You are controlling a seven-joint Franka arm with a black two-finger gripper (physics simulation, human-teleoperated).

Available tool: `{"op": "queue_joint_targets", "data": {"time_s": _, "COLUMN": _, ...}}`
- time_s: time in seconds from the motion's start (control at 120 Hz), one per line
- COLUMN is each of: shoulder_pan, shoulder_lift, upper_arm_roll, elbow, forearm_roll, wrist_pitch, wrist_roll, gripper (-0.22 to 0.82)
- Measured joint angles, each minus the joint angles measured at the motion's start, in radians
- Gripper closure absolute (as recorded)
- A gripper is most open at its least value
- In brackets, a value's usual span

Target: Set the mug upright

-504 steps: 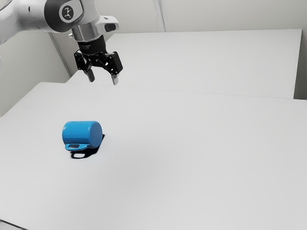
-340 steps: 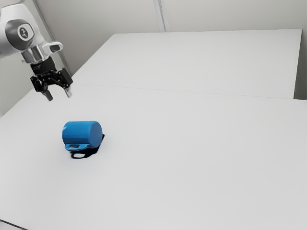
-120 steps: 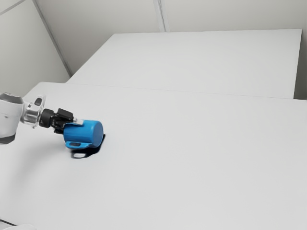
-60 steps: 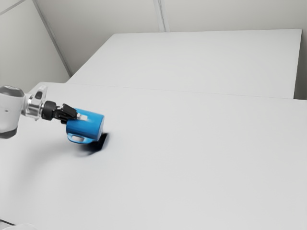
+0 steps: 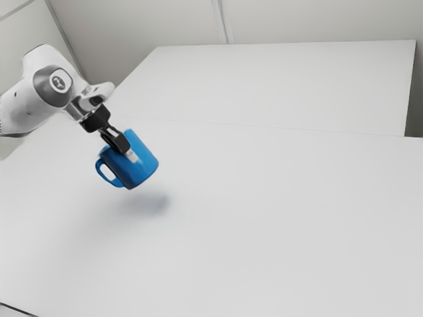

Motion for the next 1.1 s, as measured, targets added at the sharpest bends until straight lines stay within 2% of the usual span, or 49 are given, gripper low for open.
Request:
{"op": "queue_joint_targets", "data": {"time_s": 0.142, "shoulder_pan": -0.158, "shoulder_lift": -0.080, "upper_arm_roll": 0.059, "elbow": -0.065, "forearm_roll": 0.147, "wrist_pitch": 0.015, "wrist_roll": -0.142, "gripper": 0.79}}
{"op": "queue_joint_targets", "data": {"time_s": 0.367, "shoulder_pan": -0.236, "shoulder_lift": -0.199, "upper_arm_roll": 0.066, "elbow": -0.221, "forearm_roll": 0.258, "wrist_pitch": 0.085, "wrist_roll": -0.346, "gripper": 0.79}}
{"op": "queue_joint_targets", "data": {"time_s": 0.467, "shoulder_pan": -0.272, "shoulder_lift": -0.229, "upper_arm_roll": 0.066, "elbow": -0.296, "forearm_roll": 0.280, "wrist_pitch": 0.154, "wrist_roll": -0.422, "gripper": 0.79}}
{"op": "queue_joint_targets", "data": {"time_s": 0.75, "shoulder_pan": -0.318, "shoulder_lift": -0.226, "upper_arm_roll": 0.059, "elbow": -0.424, "forearm_roll": 0.321, "wrist_pitch": 0.361, "wrist_roll": -0.592, "gripper": 0.79}}
{"op": "queue_joint_targets", "data": {"time_s": 1.1, "shoulder_pan": -0.338, "shoulder_lift": -0.146, "upper_arm_roll": 0.045, "elbow": -0.441, "forearm_roll": 0.413, "wrist_pitch": 0.464, "wrist_roll": -0.770, "gripper": 0.79}}
